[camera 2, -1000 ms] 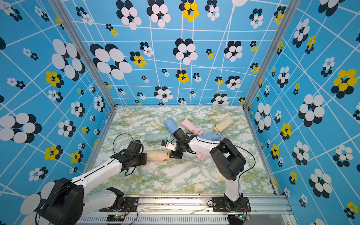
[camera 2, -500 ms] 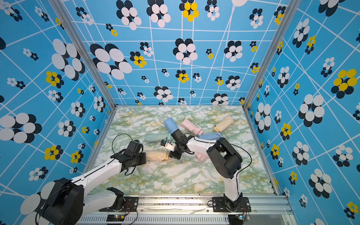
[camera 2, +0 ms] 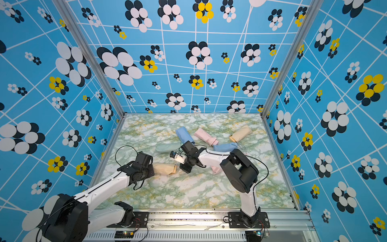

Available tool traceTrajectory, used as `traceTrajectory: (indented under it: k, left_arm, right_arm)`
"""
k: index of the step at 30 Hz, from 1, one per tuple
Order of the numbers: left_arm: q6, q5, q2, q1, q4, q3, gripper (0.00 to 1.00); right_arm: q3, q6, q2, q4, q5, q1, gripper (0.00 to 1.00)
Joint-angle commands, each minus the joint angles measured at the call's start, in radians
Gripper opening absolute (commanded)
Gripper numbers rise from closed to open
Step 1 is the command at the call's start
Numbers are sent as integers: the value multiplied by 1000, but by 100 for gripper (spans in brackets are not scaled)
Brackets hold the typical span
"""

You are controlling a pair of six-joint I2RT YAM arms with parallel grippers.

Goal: Take umbrellas out of sleeves
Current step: Move the umbrella to the center of the board.

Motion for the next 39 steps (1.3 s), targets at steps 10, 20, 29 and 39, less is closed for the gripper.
traceTrajectory:
  k: [10, 20, 29, 39]
  left_arm:
    - [-178, -83, -196, 96, -127, -81, 0]
    - [-295, -117, -329, 178, -235, -118, 0]
    - [-301, -182, -456, 247, -281, -135, 0]
    - [-316, -188, -536, 336, -303, -166, 0]
  right_arm:
    - [38, 128, 36, 66, 34, 99, 0]
    - [105, 254, 75, 70, 42, 180, 0]
    - [150, 346, 96, 79, 84, 247, 0]
    - [189, 419, 117, 102, 120, 284, 0]
